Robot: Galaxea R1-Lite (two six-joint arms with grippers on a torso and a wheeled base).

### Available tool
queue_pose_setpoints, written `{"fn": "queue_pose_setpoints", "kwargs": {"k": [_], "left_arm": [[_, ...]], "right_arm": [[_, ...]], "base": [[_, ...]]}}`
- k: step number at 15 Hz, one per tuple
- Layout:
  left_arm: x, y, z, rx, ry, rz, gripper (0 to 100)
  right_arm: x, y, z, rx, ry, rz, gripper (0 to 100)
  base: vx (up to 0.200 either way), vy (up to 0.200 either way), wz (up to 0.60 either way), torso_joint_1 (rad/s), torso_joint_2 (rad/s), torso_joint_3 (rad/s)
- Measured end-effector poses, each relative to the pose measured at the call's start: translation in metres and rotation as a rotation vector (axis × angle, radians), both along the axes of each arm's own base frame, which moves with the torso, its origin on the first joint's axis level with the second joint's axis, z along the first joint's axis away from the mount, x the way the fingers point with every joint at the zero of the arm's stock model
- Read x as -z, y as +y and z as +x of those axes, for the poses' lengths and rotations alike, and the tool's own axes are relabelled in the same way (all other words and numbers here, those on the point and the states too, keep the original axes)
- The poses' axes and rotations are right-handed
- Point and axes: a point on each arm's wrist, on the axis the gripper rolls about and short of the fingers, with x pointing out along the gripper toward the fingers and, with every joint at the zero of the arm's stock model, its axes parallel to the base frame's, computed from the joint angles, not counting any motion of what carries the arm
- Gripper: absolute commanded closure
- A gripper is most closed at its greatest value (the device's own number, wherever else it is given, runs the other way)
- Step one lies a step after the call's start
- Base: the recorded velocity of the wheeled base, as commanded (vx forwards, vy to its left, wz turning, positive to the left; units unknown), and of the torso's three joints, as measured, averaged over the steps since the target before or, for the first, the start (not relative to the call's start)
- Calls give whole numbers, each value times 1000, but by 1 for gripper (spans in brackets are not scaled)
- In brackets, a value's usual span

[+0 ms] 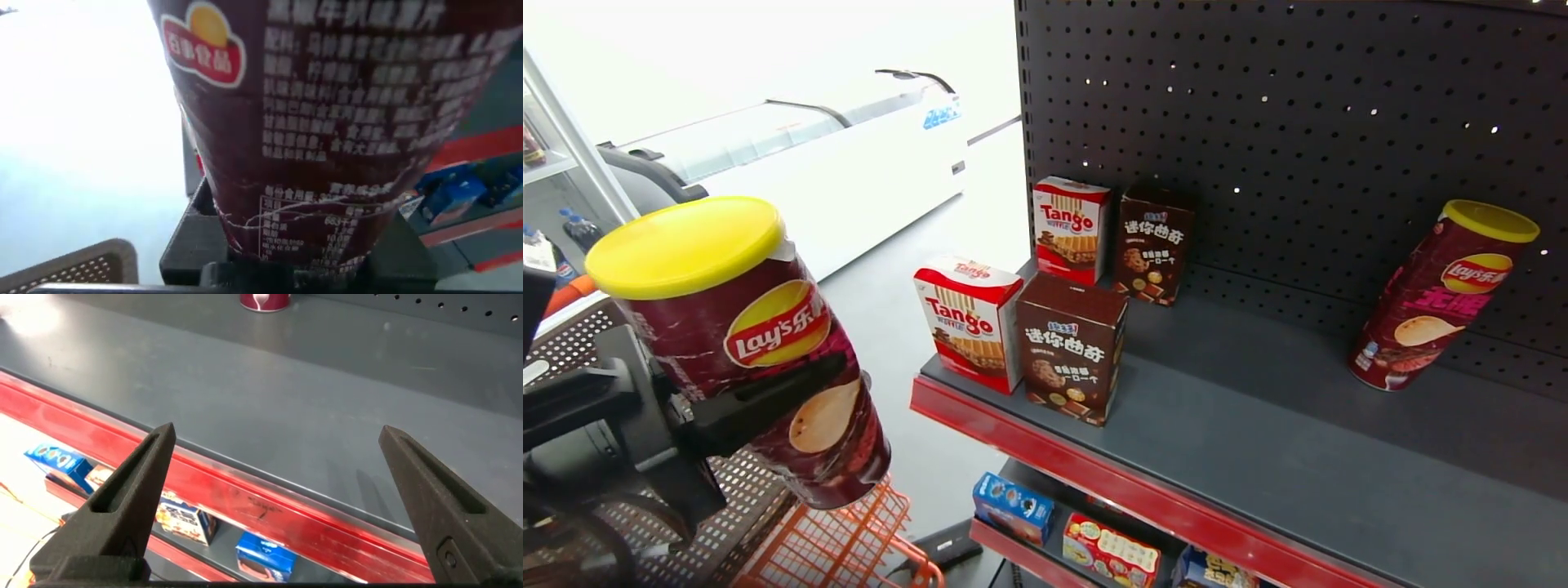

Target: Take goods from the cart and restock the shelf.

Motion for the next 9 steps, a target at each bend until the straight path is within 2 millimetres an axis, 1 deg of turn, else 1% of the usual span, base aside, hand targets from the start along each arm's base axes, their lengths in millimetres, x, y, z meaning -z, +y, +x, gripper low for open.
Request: {"fn": "queue_pose_setpoints", "kwargs": {"k": [4, 7, 9], "left_arm": [[4, -11, -1, 108, 9, 5, 100], [18, -23, -9, 208, 57, 19, 100], [23, -29, -14, 312, 76, 22, 100]], "right_arm": [[0, 0, 0, -1, -3, 1, 0], [0, 0, 0, -1, -2, 0, 0], [0, 0, 0, -2, -3, -1, 0]], "base": [[0, 0, 0, 0, 0, 0], [0, 0, 0, 0, 0, 0], [0, 0, 0, 0, 0, 0]]}}
